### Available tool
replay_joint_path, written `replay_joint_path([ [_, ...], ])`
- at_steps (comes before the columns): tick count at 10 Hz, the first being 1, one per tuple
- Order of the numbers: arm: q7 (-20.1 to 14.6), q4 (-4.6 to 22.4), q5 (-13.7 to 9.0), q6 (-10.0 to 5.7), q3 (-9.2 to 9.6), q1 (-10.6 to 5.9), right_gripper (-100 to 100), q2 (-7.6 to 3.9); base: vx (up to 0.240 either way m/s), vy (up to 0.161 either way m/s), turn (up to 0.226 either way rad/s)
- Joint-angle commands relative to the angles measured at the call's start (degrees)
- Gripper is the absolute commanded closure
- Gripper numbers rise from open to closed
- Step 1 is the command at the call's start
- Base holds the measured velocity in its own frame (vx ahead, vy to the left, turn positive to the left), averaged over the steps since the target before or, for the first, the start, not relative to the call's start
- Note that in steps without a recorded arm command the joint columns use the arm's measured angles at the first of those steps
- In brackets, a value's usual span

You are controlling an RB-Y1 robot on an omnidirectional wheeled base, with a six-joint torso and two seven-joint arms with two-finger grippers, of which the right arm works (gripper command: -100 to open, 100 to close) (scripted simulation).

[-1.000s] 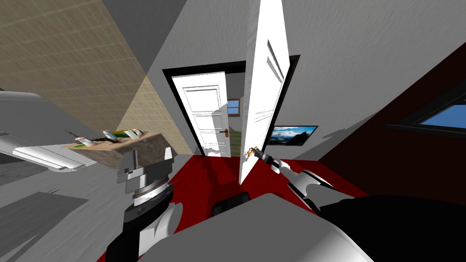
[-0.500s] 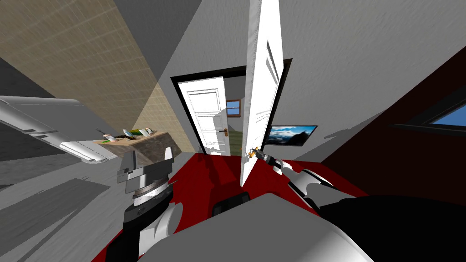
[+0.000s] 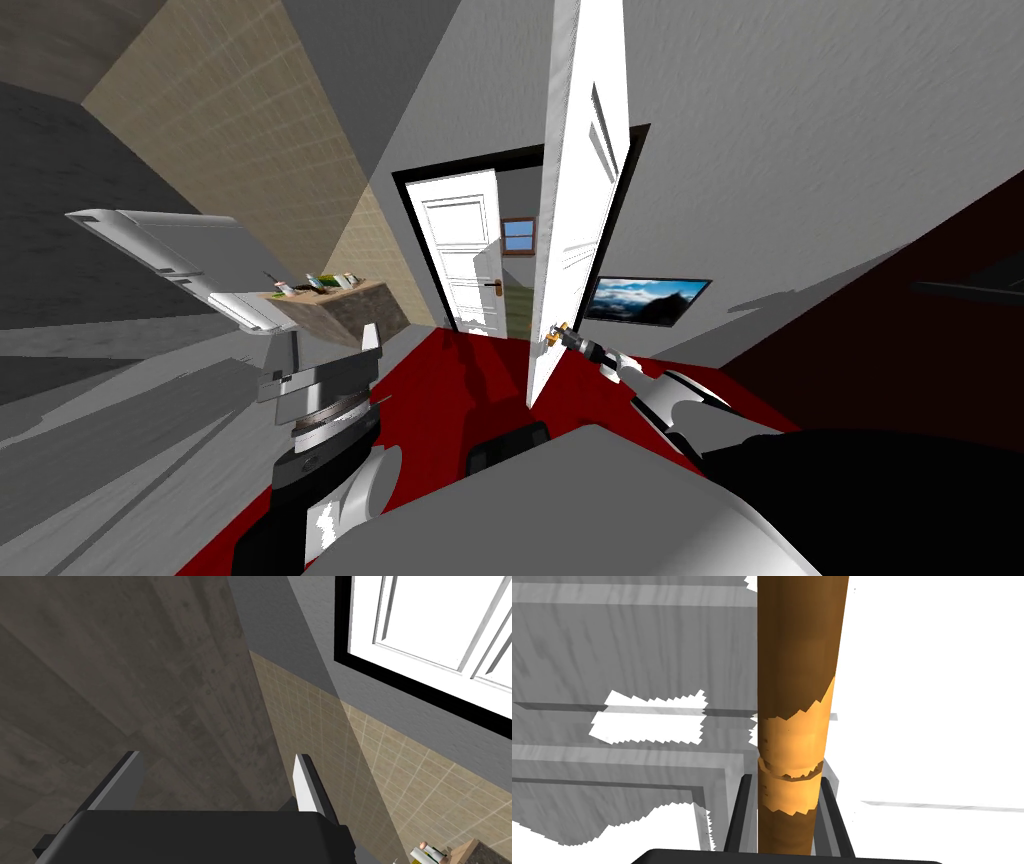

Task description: Pull the door open

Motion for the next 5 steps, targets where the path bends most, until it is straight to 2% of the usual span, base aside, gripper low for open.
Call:
replay_joint_path([
  [1,0.02,0.82,0.32,-0.9,0.2,-0.12,100,0.2,-0.175,-0.166,0.161],
  [5,-0.04,1.8,0.74,-1.97,0.31,-0.6,100,0.3,-0.159,-0.144,0.153],
])
